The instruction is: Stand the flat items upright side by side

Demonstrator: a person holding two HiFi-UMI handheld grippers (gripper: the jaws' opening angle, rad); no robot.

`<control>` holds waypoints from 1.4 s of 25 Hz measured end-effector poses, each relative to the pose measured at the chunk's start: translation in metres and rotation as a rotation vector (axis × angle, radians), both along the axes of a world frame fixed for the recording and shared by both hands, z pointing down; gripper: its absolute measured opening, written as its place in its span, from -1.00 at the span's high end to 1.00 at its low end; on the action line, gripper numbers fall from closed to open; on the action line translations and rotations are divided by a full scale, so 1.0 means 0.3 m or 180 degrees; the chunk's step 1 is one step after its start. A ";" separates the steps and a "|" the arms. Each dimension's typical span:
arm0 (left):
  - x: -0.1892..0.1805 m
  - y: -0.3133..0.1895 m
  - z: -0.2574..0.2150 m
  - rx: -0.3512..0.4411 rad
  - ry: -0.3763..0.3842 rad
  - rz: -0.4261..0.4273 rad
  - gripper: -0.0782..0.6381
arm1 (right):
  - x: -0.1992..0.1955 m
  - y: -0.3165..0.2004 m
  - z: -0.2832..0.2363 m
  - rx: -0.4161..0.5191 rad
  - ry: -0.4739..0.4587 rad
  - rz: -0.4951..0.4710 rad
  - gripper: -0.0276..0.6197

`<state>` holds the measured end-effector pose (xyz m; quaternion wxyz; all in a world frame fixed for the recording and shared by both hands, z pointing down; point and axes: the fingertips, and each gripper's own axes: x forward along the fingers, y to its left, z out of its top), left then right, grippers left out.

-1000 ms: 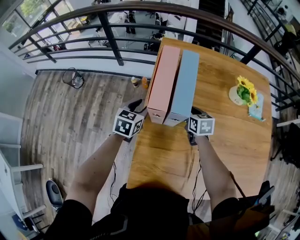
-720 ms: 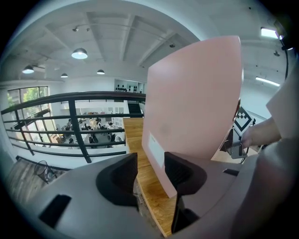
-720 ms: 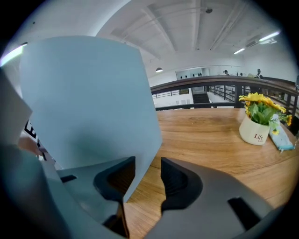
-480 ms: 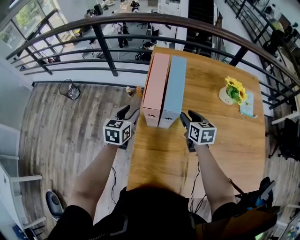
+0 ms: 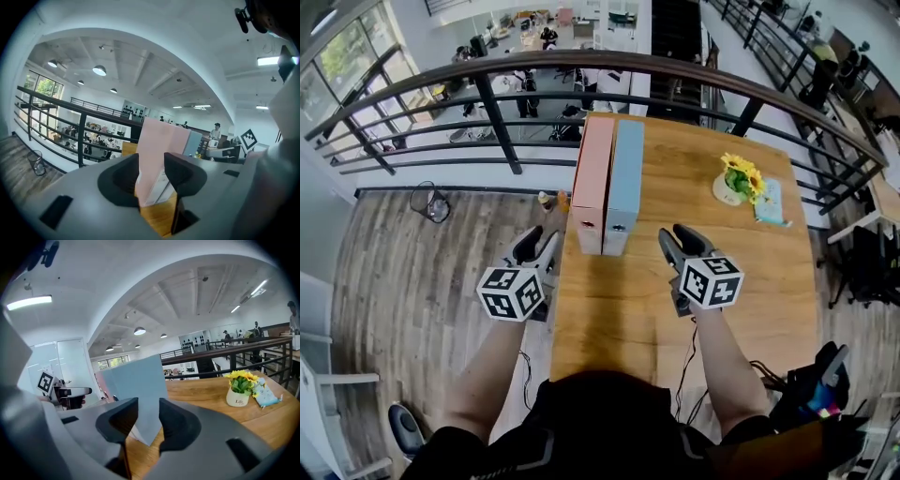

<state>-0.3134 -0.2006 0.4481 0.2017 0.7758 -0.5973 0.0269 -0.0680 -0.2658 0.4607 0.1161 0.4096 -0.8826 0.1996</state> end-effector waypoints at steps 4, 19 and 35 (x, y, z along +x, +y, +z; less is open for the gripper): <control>0.057 0.069 -0.099 0.0203 -0.0052 0.0104 0.32 | 0.030 0.083 -0.106 0.0163 -0.0031 0.0019 0.49; 0.369 0.304 -0.305 0.0598 -0.0407 0.0510 0.67 | 0.259 0.459 -0.364 0.0724 0.0118 0.0166 0.78; 0.738 0.743 -0.419 0.0486 -0.0540 0.0030 0.70 | 0.736 0.833 -0.477 0.0952 0.0115 -0.0029 0.87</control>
